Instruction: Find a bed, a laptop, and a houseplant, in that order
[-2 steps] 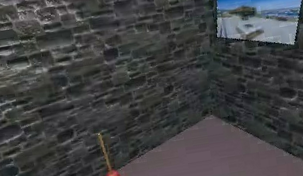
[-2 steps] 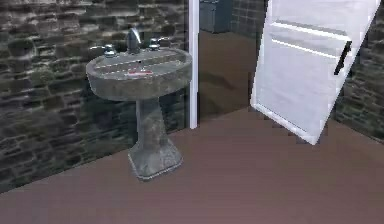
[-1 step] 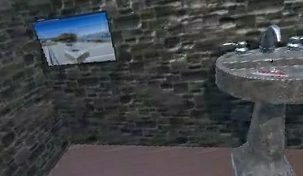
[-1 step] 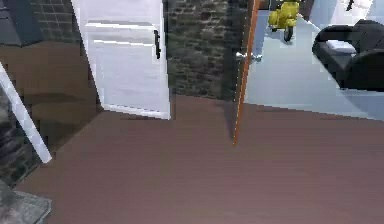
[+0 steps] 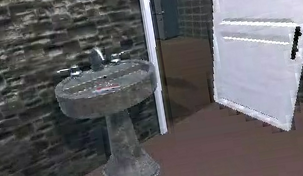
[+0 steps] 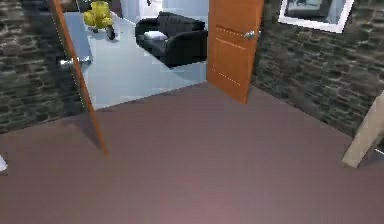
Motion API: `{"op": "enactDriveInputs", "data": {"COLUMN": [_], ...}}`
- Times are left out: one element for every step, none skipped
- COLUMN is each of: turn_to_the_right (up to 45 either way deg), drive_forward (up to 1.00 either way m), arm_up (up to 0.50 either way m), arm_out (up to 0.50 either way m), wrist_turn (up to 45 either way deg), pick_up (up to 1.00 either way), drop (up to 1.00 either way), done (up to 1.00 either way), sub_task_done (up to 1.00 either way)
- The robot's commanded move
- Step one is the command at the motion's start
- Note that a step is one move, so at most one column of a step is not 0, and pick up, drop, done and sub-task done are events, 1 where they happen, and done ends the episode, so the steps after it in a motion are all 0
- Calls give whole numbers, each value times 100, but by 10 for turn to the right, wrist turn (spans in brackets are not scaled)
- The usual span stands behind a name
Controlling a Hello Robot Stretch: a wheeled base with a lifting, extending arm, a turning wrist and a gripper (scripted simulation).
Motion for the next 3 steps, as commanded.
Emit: {"op": "enactDriveInputs", "data": {"turn_to_the_right": [450,270,0], "drive_forward": [0,0,100], "arm_up": [0,0,0], "arm_out": [0,0,0], "wrist_turn": [0,0,0], "pick_up": [0,0,0], "drop": [0,0,0], "done": [0,0,0], "sub_task_done": [0,0,0]}}
